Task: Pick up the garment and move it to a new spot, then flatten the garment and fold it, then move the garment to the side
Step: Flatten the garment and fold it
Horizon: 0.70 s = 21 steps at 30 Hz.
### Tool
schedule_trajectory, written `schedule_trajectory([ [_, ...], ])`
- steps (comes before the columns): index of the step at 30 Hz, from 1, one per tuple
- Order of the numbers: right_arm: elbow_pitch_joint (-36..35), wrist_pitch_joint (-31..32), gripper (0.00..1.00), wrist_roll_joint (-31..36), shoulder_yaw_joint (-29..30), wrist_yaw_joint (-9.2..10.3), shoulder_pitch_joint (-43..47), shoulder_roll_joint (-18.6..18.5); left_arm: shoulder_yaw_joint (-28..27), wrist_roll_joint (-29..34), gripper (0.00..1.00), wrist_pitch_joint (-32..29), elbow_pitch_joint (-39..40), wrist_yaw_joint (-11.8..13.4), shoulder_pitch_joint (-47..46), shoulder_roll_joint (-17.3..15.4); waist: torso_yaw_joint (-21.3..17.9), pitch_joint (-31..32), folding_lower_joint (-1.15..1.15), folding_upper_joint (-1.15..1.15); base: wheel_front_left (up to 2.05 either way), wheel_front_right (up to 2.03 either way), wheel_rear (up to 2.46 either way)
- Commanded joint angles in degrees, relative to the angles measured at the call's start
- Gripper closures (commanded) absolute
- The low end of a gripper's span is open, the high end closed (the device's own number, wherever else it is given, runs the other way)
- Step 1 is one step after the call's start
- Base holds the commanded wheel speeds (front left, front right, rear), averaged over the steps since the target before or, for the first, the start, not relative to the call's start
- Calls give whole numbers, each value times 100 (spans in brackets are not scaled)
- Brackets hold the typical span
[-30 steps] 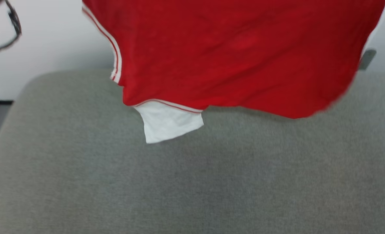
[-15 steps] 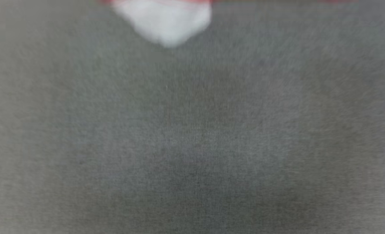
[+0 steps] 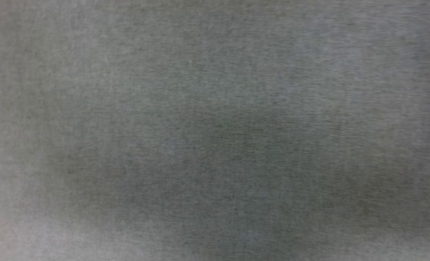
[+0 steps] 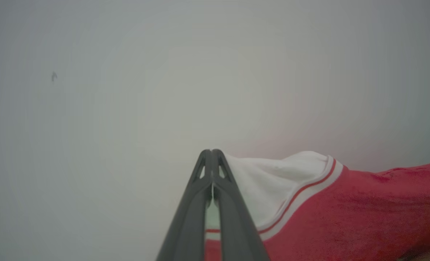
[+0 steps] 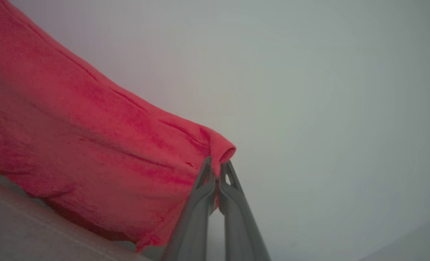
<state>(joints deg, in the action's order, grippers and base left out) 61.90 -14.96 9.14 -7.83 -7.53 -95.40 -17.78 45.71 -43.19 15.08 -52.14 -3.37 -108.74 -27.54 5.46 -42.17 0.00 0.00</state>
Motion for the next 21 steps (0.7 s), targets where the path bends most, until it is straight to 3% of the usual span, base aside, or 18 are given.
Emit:
schedule_trajectory([
  [1,42,-25,100,30,21,8,55,-4,-39,10,100,6,29,-55,104,16,262,-120,0,0,0,0,0],
  [7,387,-24,100,-133,-188,8,763,99,249,-153,100,-74,-76,-333,1255,164,375,464,0,0,0,0,0],
  [12,572,-24,100,-700,-765,7,1577,30,691,-604,100,-710,325,-409,2422,81,407,1216,0,0,0,0,0],
  [21,-58,25,100,-2417,-1997,7,3813,-450,1140,-1542,100,-1481,1937,-342,4744,-859,400,2610,0,0,0,0,0],
])
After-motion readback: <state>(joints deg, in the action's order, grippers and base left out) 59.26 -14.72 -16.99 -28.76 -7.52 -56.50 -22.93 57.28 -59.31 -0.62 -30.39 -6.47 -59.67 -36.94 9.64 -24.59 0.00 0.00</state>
